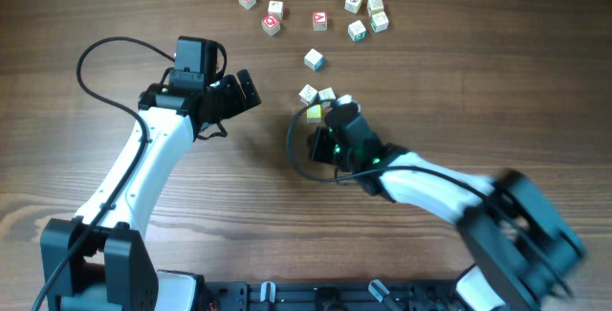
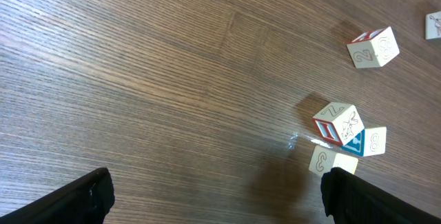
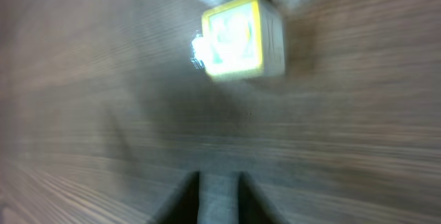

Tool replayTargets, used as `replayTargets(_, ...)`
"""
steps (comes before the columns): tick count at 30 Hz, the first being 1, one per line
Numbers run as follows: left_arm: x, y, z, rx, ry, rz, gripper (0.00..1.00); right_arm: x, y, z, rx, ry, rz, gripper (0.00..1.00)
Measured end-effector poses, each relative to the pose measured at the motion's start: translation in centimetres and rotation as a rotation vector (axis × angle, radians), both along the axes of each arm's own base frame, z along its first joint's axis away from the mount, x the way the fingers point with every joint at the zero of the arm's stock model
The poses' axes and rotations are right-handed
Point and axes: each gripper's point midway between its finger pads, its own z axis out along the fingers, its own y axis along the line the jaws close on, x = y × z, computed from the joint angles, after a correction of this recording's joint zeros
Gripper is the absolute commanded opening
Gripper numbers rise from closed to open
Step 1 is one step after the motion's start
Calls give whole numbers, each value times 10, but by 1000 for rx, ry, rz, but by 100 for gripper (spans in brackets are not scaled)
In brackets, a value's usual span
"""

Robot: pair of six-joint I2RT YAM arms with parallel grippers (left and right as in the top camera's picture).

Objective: Form a circle

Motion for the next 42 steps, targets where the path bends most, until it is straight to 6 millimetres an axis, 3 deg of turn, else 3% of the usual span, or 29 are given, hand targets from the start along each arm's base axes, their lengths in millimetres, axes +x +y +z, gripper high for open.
replayTargets(1,0,0,0,0,-1,0,100,5,-4,20,-12,-32,-24,79)
replayTargets(3,0,0,0,0,0,0,100,21,-6,67,1,-148,-56,96)
replayTargets(5,0,0,0,0,0,0,100,29,-7,92,-4,-226,-56,99)
replayTargets(6,0,0,0,0,-1,0,100,31,-8,94,-16,-240,-54,100)
replayTargets(7,0,0,0,0,-1,0,100,32,-10,89,-41,-241,-53,100)
replayTargets(13,0,0,0,0,0,0,100,37,-15,3,-180,-121,-64,99)
replayTargets(16,0,0,0,0,0,0,100,31,-10,-17,-198,-89,-55,99)
replayTargets(22,0,0,0,0,0,0,100,24,8,-13,-212,-148,-38,86)
replayTargets(24,0,0,0,0,0,0,100,31,9,-13,-217,-181,-46,85)
replayTargets(26,0,0,0,0,0,0,100,33,6,-23,-247,-185,-50,80)
replayTargets(30,0,0,0,0,-1,0,100,37,6,-24,-252,-207,-55,69)
replayTargets(42,0,0,0,0,-1,0,100,49,6,-24,-256,-264,-90,58)
